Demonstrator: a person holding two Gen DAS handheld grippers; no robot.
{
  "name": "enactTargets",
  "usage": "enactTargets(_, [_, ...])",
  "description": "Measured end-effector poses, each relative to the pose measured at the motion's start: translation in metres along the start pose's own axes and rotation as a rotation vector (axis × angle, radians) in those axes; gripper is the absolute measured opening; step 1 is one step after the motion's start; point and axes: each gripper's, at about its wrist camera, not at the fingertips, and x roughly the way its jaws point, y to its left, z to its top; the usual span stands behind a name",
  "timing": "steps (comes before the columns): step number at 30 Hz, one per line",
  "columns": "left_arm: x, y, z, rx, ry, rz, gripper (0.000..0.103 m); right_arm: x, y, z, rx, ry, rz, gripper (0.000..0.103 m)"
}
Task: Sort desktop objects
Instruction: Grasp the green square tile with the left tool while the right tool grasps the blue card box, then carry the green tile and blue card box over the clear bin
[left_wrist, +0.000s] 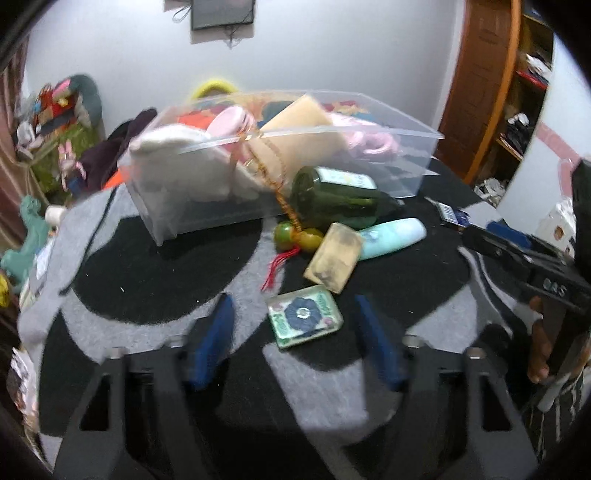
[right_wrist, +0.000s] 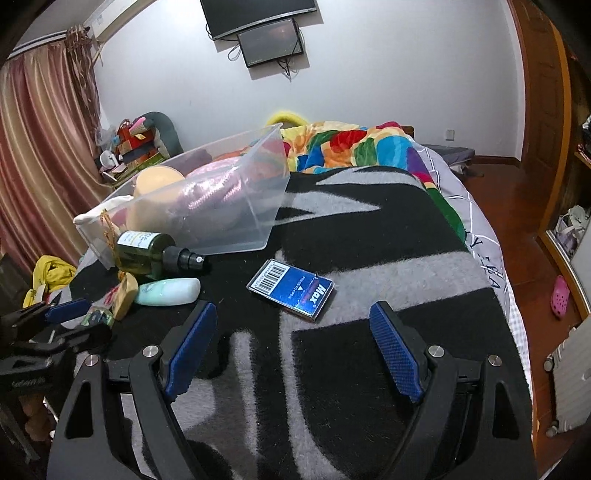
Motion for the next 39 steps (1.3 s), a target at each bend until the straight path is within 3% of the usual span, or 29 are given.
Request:
enactTargets(2, [0.002,0.004,-0.002,-0.029,-0.021,-0.003,0.054,0.002,-0.001,-0.001,0.000,-0.002,-0.006,0.083])
enactTargets(5, [-0.002,0.001,-0.007,-0.027,-0.067,0.041,0.044,0.003,-0.001,0.000,0.004,-0.010,-0.014,0.083])
enactTargets(9, [-0.006,0.002,-0.014,-0.056,-0.117,0.061,0.034,0.007,0.002,0.003,0.005,-0.014,-0.044,0.074])
enactTargets(14, [-0.014,0.013,-0.019,-0.123,-0.146,0.045,0.033,0.014,0.011,0.007,-0.028,-0.005,-0.088,0.066])
enactTargets(18, [-0.017,0.021,-0.021,-0.161,-0.164,0.069,0.033,0.019,0.023,0.008,-0.080,0.002,-0.120,0.050])
enactTargets(24, [-0.024,0.033,-0.025,-0.224,-0.178,0.056,0.033,0.015,0.024,0.004,-0.083,-0.017,-0.144,0.050])
enactTargets(39, [-0.048,0.046,-0.014,-0.255,-0.234,0.099,0.033,-0.023,0.029,0.013,-0.051,-0.106,-0.035,0.050])
